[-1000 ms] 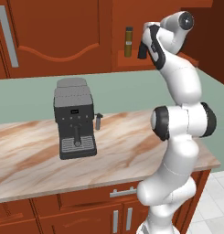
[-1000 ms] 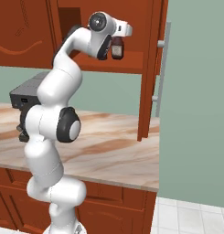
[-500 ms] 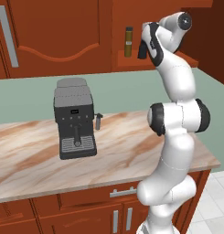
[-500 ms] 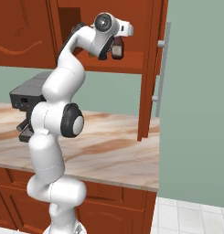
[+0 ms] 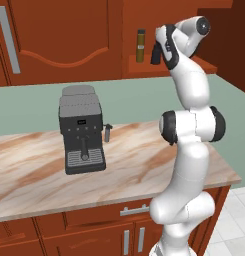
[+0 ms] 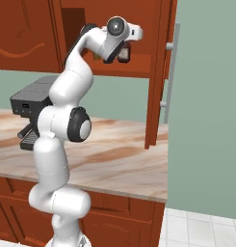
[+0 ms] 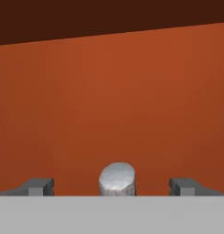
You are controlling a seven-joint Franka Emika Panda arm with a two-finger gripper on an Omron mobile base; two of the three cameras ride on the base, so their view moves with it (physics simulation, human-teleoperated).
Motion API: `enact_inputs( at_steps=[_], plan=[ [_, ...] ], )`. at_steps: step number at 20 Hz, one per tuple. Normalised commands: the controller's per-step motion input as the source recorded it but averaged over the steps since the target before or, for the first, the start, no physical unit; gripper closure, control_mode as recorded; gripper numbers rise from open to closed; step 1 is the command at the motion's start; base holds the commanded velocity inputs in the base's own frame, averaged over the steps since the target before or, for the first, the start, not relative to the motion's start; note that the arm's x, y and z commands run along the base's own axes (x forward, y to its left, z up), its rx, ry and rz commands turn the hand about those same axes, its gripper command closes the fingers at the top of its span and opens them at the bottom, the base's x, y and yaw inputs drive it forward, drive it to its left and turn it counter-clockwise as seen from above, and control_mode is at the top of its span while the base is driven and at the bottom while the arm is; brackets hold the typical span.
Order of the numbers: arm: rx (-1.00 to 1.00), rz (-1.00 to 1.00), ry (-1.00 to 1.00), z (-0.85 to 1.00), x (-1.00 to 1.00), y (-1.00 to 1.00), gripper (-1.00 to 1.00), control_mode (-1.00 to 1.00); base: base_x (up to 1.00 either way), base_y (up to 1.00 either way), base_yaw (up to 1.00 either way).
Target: Collect the turmeric, ketchup, and shaker from the cabinet and place them next to the stove.
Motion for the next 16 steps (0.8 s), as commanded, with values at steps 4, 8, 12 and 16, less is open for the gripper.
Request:
enact_inputs(
  at_steps=[4, 8, 12, 16],
  plan=[
    [0.00, 0.03, 0.00, -0.09, 0.06, 0.00, 1.00, -1.00, 0.00, 0.00, 0.00],
    [0.00, 0.01, 0.00, -0.03, 0.02, 0.00, 1.00, -1.00, 0.00, 0.00, 0.00],
    [0.00, 0.00, 0.00, -0.01, 0.00, 0.00, 1.00, -1.00, 0.00, 0.00, 0.00],
    [0.00, 0.00, 0.00, -0.03, 0.00, 0.00, 1.00, -1.00, 0.00, 0.00, 0.00]
  ],
)
